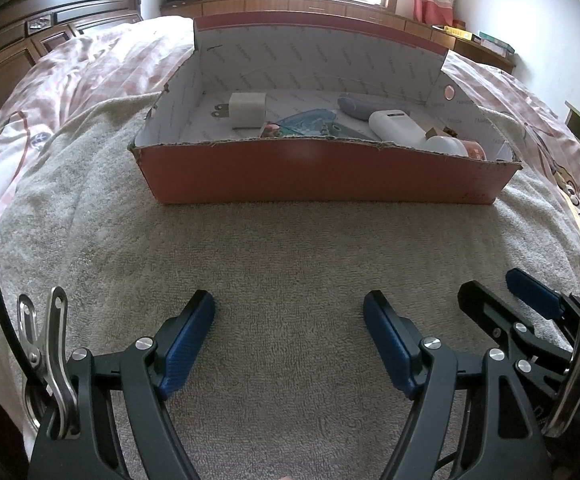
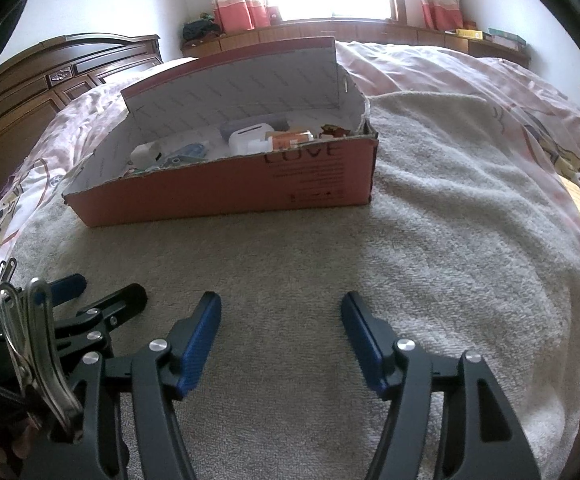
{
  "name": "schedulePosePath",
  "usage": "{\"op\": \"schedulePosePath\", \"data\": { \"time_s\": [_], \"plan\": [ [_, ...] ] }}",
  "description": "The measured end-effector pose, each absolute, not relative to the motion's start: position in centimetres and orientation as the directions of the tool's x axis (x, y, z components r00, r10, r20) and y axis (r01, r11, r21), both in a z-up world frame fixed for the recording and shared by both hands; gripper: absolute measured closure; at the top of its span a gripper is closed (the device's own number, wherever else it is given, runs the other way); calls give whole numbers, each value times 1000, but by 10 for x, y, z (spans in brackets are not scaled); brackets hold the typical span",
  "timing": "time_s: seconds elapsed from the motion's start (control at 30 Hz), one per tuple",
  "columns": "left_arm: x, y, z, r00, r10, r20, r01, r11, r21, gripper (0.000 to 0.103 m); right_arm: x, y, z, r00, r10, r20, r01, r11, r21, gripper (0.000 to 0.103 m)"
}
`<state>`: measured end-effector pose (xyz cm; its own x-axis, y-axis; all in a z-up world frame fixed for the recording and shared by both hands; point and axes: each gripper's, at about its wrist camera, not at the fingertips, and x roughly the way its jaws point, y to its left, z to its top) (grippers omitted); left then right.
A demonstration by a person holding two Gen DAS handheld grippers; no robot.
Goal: Organize rigid objects
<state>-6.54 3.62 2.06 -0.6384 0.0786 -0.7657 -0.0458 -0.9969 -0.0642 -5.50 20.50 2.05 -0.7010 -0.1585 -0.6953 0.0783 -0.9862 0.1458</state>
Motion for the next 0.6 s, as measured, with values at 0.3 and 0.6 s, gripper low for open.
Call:
{"op": "schedulePosePath", "data": {
  "time_s": [0.3,0.6],
  "plan": [
    [-65,36,20,-638,78,-766,-46,-997,-64,24,-55,205,20,-701,-158,-695,78,-986,146,36],
    [-65,37,20,-639,78,-766,-46,-997,-63,24,-54,205,20,-702,-158,-695,78,-986,145,36]
  ]
}}
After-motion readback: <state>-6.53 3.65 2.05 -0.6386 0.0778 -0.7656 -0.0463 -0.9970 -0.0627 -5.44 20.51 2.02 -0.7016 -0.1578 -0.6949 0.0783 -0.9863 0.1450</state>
